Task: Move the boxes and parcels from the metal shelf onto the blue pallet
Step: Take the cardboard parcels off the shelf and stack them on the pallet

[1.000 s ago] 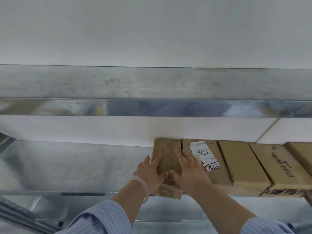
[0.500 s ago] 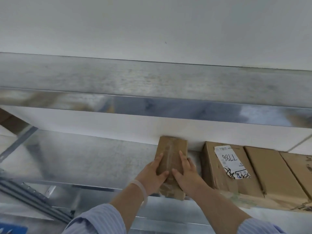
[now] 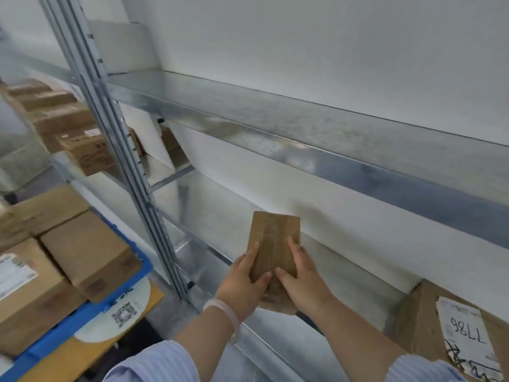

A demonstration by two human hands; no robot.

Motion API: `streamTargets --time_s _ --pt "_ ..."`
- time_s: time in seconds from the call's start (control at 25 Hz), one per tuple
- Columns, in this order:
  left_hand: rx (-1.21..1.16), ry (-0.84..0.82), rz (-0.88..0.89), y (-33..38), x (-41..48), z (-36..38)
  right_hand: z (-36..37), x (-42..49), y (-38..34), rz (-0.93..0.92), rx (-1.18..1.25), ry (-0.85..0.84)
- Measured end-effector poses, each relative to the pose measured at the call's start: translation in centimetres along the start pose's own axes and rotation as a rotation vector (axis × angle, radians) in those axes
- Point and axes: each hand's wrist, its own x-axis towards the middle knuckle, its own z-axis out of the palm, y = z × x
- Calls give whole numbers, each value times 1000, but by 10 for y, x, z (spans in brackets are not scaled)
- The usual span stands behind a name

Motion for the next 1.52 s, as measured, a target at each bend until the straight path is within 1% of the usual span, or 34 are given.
streamTargets --time_s 0.28,0.4,0.56,0.68,0.88,1.24,1.52 --pt "33 365 -134 -27 -62 -105 103 11 -80 -202 -8 -232" --pt "47 483 -148 -40 -83 -158 153 18 -122 -292 -22 -298" --pt "38 579 -168 -69 -104 -242 231 25 -186 -361 -23 -424" --pt "8 617 -181 -93 -110 -298 283 30 -225 -382 -18 -447" --pt "-39 595 -177 -121 -112 -342 331 37 -248 -378 -37 -458" --pt "20 543 -124 -139 -82 -386 366 86 -283 -338 0 -408" --pt "107 542 -166 -149 -25 -418 383 154 -308 -324 -15 -406"
